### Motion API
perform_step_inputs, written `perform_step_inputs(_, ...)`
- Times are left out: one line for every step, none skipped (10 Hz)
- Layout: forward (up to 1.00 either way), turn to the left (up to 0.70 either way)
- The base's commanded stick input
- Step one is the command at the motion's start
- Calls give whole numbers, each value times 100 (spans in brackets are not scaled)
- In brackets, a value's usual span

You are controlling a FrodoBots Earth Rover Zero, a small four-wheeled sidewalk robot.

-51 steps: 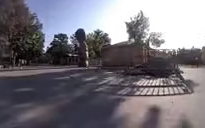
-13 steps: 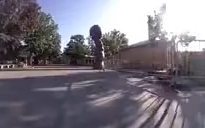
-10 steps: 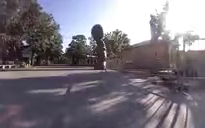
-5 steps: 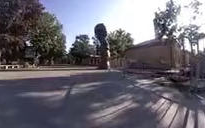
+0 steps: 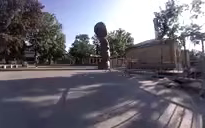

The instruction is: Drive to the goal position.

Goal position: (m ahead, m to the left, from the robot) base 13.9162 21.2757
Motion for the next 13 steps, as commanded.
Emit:
perform_step_inputs(60,0)
perform_step_inputs(60,0)
perform_step_inputs(60,0)
perform_step_inputs(60,0)
perform_step_inputs(60,0)
perform_step_inputs(60,0)
perform_step_inputs(60,0)
perform_step_inputs(60,0)
perform_step_inputs(60,0)
perform_step_inputs(60,0)
perform_step_inputs(60,0)
perform_step_inputs(60,0)
perform_step_inputs(60,0)
